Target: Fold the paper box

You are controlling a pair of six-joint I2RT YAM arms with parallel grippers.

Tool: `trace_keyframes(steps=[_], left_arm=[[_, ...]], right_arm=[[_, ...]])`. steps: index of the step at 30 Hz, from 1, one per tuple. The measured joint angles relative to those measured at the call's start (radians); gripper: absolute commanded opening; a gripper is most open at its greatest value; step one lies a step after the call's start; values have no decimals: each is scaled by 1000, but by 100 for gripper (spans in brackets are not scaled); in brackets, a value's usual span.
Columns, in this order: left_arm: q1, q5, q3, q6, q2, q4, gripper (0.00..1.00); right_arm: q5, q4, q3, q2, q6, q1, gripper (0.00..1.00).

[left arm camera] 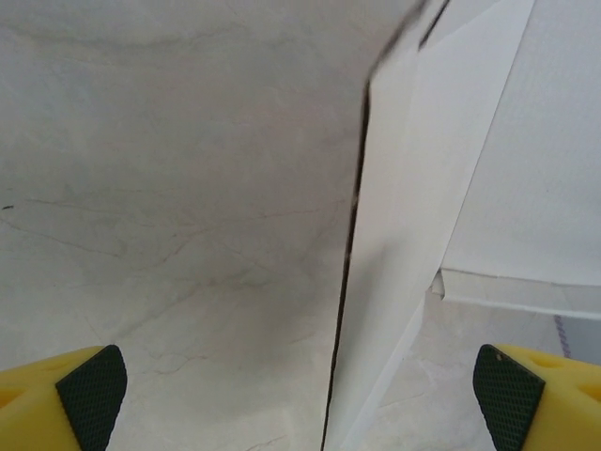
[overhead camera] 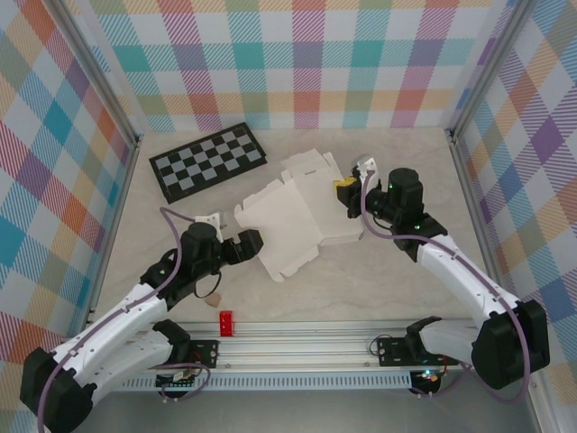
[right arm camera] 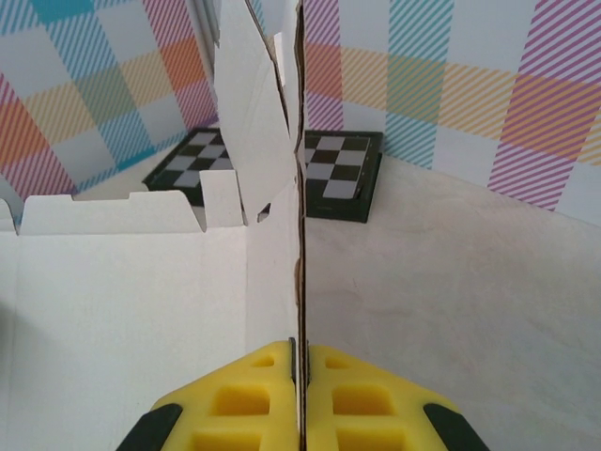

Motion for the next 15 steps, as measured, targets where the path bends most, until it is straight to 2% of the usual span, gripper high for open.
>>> trace_keyframes(steps=[5,8,9,10,12,15], left_arm=[[-5,18,2,-22,62,103,93],[-41,14,12,-32,85,146,93],[-63,9,15,-32,86,158,90],[-84,3,17,-33,86,169,84],[-113,-7,21,-29,91,191,62],[-123,-19,40,-23,121,201,41]], right_arm=[[-5,68,-35,-7,98,0,6],[23,98,-59,-17,154,0,6],[34,104,-66,-24,174,0,6],[41,106,-68,-29,186,0,7],[47,118,-68,-38,212,0,9],[37,131,-68,-38,233,0,11]])
